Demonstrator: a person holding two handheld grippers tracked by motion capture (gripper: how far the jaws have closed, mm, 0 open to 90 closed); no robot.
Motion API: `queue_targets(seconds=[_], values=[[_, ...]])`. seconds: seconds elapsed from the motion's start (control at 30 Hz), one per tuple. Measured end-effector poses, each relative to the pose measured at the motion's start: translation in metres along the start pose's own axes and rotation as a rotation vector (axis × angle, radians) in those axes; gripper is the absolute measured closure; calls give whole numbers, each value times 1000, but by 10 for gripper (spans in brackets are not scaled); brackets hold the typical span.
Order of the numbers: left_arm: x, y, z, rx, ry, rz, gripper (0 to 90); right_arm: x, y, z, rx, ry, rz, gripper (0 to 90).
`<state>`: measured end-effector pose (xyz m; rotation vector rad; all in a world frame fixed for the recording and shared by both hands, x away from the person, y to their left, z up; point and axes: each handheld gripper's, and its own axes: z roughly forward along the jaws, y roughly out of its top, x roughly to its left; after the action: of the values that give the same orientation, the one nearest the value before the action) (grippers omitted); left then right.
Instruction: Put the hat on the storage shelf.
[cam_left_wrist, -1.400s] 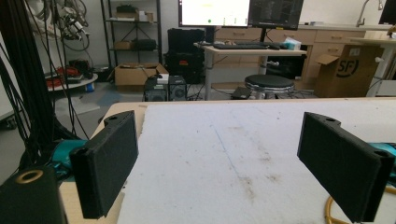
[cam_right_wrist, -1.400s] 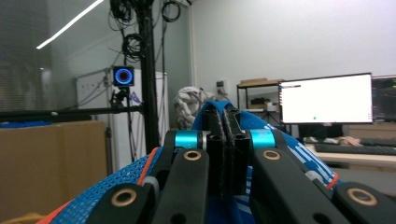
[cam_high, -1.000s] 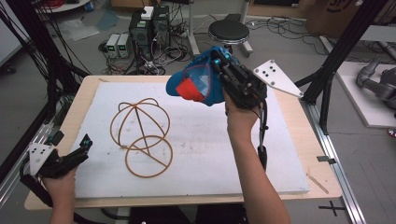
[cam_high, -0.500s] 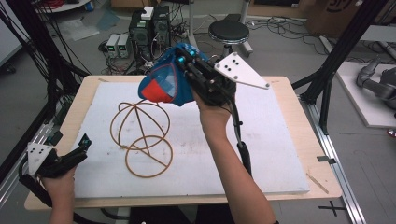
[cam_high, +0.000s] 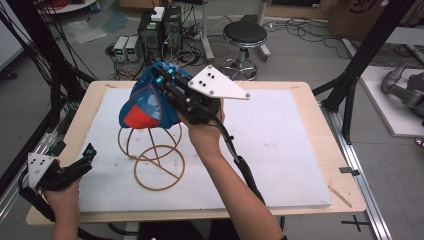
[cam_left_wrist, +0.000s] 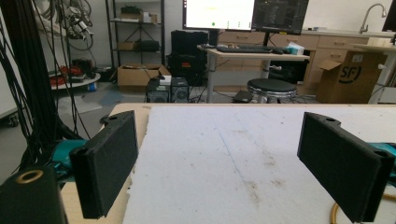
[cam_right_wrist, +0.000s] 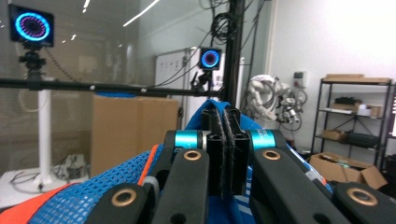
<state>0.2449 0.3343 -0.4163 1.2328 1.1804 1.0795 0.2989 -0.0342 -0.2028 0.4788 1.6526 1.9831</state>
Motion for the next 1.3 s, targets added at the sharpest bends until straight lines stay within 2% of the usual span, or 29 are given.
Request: queue_targets(seconds=[0.03, 0.1, 0.13, 0.3, 0.5, 0.67, 0.87, 1.3], values=[[0, 0, 0, 0, 0, 0, 128, 5, -4, 3, 19, 13, -8, 899], [0, 0, 0, 0, 0, 0, 128, 5, -4, 3, 23, 13, -8, 899], [0, 0, 0, 0, 0, -1, 128, 8, -9, 6, 45, 22, -10, 899], [1, 0, 0, -1, 0, 0, 128, 12, -19, 9, 86, 31, -28, 899], [1, 0, 0, 0, 2, 2, 128, 12, -34, 10, 124, 34, -18, 899], [1, 0, 0, 1, 1, 2, 128, 12, -42, 8, 122, 37, -7, 899], [1, 0, 0, 1, 2, 1, 128, 14, -54, 9, 152, 45, -5, 894], [1, 0, 0, 5, 4, 2, 128, 15, -56, 10, 152, 44, -5, 844]])
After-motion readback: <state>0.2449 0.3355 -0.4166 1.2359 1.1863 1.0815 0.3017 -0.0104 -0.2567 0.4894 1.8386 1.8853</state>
